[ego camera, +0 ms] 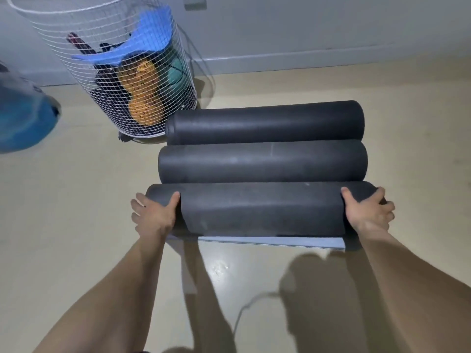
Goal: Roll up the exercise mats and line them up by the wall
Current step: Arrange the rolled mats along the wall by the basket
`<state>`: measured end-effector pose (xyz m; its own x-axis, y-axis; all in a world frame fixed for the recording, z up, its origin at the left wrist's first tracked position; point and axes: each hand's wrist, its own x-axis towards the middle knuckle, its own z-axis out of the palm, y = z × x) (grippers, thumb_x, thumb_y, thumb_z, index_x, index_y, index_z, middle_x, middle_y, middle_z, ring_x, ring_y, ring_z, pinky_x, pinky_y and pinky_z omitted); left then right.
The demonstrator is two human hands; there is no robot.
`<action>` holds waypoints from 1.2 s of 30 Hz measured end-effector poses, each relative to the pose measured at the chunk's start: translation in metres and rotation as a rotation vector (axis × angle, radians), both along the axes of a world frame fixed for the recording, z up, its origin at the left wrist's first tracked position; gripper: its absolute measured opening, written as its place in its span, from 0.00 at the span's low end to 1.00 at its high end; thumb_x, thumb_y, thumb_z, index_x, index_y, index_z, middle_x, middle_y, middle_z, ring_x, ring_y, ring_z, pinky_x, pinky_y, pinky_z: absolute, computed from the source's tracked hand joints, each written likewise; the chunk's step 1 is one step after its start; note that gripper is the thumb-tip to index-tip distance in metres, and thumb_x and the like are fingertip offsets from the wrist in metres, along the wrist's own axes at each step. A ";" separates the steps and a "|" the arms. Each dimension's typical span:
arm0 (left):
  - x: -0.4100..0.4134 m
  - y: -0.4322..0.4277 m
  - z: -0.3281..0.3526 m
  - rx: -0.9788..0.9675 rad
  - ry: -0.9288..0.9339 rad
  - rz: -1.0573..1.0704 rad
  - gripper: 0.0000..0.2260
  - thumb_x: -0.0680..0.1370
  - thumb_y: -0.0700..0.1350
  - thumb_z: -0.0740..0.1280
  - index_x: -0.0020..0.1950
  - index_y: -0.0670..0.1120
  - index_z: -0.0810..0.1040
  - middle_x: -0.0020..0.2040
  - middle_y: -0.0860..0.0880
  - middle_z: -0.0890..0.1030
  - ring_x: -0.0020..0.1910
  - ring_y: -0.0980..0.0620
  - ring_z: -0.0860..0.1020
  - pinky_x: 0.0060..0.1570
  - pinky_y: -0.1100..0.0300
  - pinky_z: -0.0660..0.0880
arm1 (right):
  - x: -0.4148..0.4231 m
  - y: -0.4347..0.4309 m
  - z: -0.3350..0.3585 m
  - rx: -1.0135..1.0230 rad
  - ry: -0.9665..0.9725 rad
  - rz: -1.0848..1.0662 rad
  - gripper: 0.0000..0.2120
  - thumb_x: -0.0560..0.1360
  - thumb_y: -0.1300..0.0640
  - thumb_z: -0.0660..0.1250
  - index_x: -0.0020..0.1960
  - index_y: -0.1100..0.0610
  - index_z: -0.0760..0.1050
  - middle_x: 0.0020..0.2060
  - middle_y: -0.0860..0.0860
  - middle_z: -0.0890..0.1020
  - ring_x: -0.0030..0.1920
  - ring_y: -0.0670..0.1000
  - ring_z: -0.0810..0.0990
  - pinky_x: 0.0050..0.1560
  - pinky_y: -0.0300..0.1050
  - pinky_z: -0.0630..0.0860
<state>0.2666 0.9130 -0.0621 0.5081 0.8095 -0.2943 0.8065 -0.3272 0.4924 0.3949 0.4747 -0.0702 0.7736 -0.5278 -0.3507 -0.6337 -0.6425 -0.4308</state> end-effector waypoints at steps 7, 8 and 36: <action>0.007 0.001 -0.011 -0.125 -0.172 0.136 0.45 0.71 0.66 0.75 0.78 0.44 0.61 0.74 0.42 0.71 0.70 0.37 0.73 0.69 0.42 0.70 | 0.002 -0.001 0.000 0.036 -0.086 -0.070 0.51 0.70 0.30 0.70 0.80 0.58 0.56 0.75 0.62 0.65 0.75 0.64 0.63 0.72 0.64 0.66; 0.007 0.000 -0.011 -0.103 -0.167 0.135 0.45 0.71 0.66 0.74 0.78 0.45 0.61 0.74 0.42 0.71 0.70 0.36 0.73 0.69 0.42 0.70 | 0.002 0.001 0.000 0.035 -0.095 -0.075 0.51 0.70 0.30 0.71 0.80 0.59 0.56 0.75 0.62 0.66 0.75 0.64 0.64 0.72 0.63 0.66; -0.008 -0.186 -0.029 -0.756 -0.185 0.518 0.49 0.71 0.71 0.71 0.79 0.44 0.55 0.73 0.39 0.67 0.70 0.38 0.69 0.69 0.46 0.64 | 0.003 0.078 0.029 -0.648 0.154 1.297 0.60 0.46 0.14 0.67 0.67 0.52 0.68 0.63 0.50 0.74 0.64 0.57 0.73 0.61 0.56 0.74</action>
<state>0.2583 0.7269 -0.0914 0.2286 0.5751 -0.7855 0.6498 0.5107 0.5630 0.3979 0.5531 -0.0409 0.7975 0.4027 -0.4492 0.5181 -0.8386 0.1682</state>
